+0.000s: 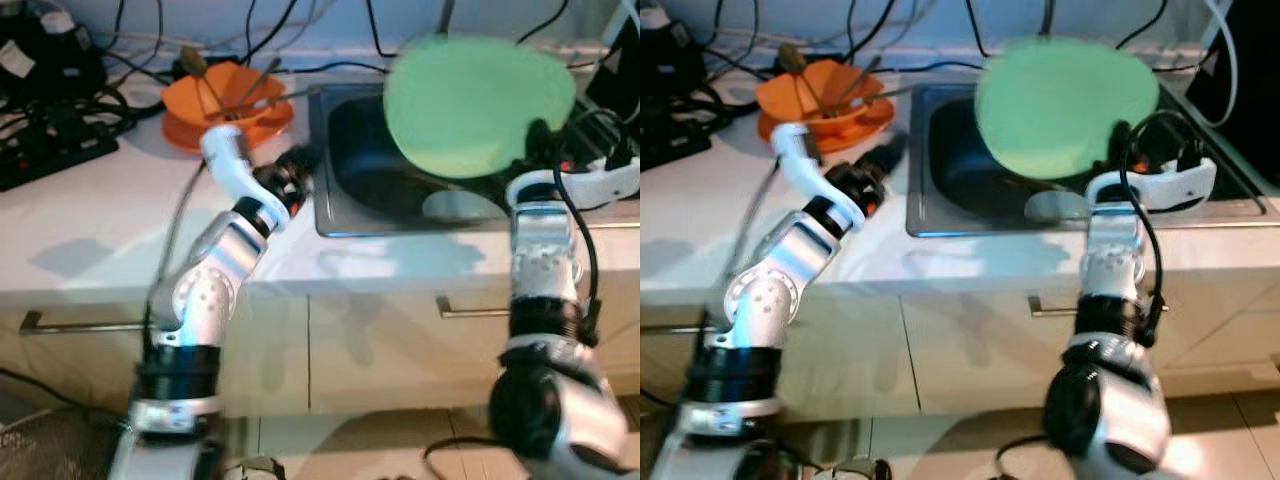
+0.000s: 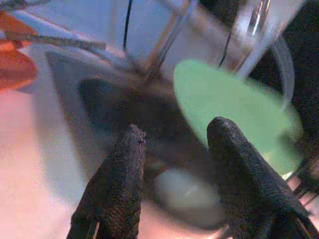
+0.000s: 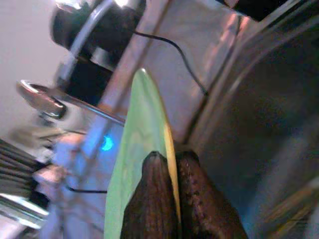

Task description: Kitchen organization

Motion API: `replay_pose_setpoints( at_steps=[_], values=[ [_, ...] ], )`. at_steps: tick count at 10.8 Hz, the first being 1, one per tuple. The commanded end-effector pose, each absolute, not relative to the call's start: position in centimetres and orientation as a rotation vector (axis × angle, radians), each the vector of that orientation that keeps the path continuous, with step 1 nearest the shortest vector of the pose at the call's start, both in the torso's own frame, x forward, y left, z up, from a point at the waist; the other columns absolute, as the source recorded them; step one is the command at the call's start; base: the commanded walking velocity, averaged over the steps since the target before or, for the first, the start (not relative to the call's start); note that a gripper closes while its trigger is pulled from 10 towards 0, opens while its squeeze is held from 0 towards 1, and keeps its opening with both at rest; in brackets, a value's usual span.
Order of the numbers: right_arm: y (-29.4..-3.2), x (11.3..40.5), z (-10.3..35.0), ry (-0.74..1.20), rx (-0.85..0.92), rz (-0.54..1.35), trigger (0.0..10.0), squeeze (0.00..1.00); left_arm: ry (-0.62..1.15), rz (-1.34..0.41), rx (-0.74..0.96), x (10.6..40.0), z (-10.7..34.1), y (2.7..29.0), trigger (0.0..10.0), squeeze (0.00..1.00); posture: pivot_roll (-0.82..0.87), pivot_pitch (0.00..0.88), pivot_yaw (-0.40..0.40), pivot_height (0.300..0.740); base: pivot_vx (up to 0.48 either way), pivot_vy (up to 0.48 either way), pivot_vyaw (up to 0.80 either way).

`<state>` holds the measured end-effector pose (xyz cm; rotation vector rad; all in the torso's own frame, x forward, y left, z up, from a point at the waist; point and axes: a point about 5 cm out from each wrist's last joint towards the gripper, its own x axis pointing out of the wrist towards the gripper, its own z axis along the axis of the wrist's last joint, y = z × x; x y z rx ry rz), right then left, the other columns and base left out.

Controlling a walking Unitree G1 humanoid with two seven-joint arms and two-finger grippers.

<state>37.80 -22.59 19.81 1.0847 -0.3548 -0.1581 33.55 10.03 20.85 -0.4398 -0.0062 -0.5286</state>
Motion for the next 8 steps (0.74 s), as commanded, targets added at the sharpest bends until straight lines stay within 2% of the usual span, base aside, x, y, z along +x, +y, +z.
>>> replay_pose_setpoints(
  at_steps=[1, 2, 3, 8],
  values=[
    [-22.7, 38.4, 21.4, -0.382, 1.001, -0.157, 10.0, 0.0, 0.032, -0.541, -0.287, 33.4, 20.2, 9.2, 10.0, 0.0, 0.09, 0.044, 0.021, 0.74, 0.0, 0.0, 0.0],
    [-22.8, 39.0, 21.3, -0.325, 0.885, -0.182, 10.0, 0.0, 0.072, -0.571, -0.17, 33.1, 19.5, 8.6, 10.0, 0.0, 0.1, 0.044, 0.016, 0.74, 0.0, 0.0, 0.0],
    [-22.8, 39.4, 21.4, -0.3, 0.814, -0.189, 10.0, 0.0, 0.075, -0.606, -0.126, 32.7, 19.5, 7.9, 10.0, 0.0, 0.11, 0.044, 0.01, 0.74, 0.0, 0.0, 0.0],
    [-22.8, 40.4, 21.2, -0.21, 0.613, -0.211, 10.0, 0.0, 0.081, -0.632, -0.033, 32.1, 19.2, 7.4, 10.0, 0.0, 0.13, 0.043, 0.0, 0.74, 0.0, 0.0, 0.0]
  ],
)
